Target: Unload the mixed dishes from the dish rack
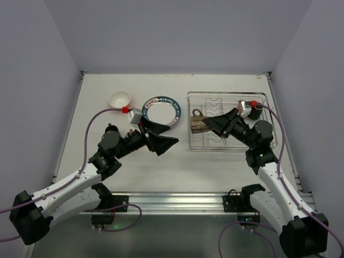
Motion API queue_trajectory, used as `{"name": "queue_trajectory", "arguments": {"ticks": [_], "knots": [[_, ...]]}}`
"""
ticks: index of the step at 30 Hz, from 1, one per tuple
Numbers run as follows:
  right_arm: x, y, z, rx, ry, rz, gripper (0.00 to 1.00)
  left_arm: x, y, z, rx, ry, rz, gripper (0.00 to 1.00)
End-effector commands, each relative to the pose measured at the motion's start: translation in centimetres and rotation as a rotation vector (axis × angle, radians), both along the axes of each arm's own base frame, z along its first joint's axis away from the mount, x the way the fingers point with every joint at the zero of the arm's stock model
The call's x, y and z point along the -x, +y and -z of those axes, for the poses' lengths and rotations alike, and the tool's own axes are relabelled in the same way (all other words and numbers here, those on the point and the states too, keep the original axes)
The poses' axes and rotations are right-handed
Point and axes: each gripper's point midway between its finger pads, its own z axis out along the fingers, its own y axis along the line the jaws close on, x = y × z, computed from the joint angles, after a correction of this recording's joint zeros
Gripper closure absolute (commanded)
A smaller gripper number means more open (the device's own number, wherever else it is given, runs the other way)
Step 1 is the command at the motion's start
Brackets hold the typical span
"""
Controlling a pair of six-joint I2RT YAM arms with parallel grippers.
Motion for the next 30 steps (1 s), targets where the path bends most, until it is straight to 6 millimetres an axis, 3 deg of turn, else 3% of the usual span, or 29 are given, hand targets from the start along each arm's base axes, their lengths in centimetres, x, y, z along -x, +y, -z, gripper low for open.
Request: {"name": "queue_trajectory", "arguments": {"ticks": [1, 11, 16, 21, 22, 23, 25, 26, 30], "knots": [[0.9, 0.0, -4.7, -0.206, -0.031, 0.046, 1.00, 2.5, -1.0, -5.6, 0.181, -0.191, 0.098, 0.00], [3.0, 1.1, -6.3, -0.302, -0.054, -0.026, 1.00, 1.8, -5.4, -5.7, 0.148, -0.186, 0.073, 0.01], [4.2, 1.5, -5.7, -0.284, -0.054, -0.071, 1.00, 2.8, -8.0, -6.4, 0.135, -0.230, 0.119, 0.13], [5.8, 1.6, -5.8, -0.284, -0.066, -0.112, 1.00, 3.2, -8.8, -6.9, 0.134, -0.262, 0.096, 0.21], [6.0, 1.6, -5.5, -0.280, -0.058, -0.113, 1.00, 3.3, -9.0, -6.8, 0.130, -0.273, 0.099, 0.26], [6.4, 1.5, -5.5, -0.284, -0.063, -0.118, 1.00, 3.4, -9.2, -6.9, 0.129, -0.277, 0.101, 0.39], [6.7, 1.4, -5.5, -0.287, -0.065, -0.117, 1.00, 3.7, -9.5, -6.9, 0.127, -0.285, 0.111, 0.53], [6.8, 1.3, -5.6, -0.287, -0.065, -0.117, 1.00, 3.8, -9.6, -7.0, 0.128, -0.288, 0.114, 0.70], [7.6, 1.3, -5.8, -0.288, -0.075, -0.139, 1.00, 4.4, -10.1, -6.9, 0.122, -0.306, 0.120, 1.00]]}}
